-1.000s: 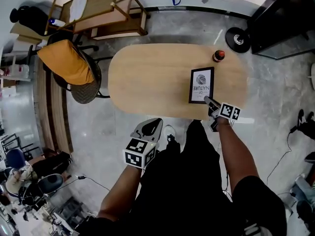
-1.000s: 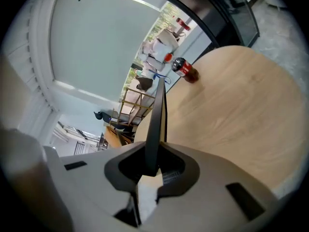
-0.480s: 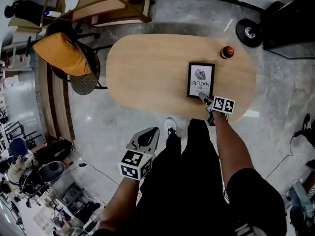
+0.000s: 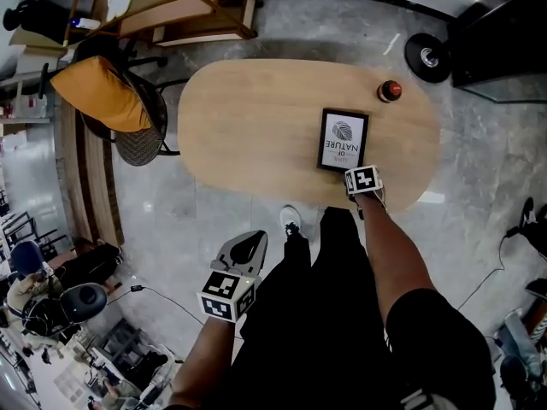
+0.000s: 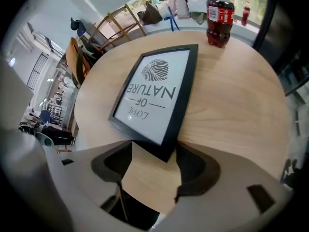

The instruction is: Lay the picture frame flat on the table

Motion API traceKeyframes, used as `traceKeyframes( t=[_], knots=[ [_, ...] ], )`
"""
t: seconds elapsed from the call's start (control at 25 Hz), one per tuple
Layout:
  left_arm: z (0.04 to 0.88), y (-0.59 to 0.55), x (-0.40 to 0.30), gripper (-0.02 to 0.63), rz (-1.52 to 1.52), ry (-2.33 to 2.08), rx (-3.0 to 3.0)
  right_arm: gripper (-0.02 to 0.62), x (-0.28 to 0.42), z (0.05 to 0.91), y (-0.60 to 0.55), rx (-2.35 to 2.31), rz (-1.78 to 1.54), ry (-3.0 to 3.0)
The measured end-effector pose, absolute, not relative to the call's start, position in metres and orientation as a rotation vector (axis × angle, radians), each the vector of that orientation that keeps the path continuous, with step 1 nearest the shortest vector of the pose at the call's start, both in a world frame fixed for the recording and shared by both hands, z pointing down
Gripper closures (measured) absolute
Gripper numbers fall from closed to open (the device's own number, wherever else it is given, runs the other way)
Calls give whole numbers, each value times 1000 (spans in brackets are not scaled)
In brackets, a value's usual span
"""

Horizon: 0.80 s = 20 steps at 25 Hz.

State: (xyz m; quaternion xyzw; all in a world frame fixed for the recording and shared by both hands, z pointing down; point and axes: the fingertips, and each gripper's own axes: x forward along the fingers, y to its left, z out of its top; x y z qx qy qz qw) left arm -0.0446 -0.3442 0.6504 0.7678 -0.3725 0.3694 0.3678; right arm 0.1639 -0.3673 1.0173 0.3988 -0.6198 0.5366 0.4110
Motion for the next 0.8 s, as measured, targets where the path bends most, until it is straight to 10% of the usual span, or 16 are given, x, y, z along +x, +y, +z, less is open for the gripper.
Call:
traceKeyframes(
  t=[0.4, 0.52, 0.8],
  knots=[
    [617, -349, -56, 601, 886, -902, 2116, 322, 165, 960, -354, 1103, 1388, -1577],
    [594, -351, -61, 601, 857, -879, 2182, 565, 148, 898, -368, 1188, 1347, -1767],
    [544, -321, -91, 601, 809, -826, 2337, 592, 77, 738, -343, 1275, 1391, -2125]
  ],
)
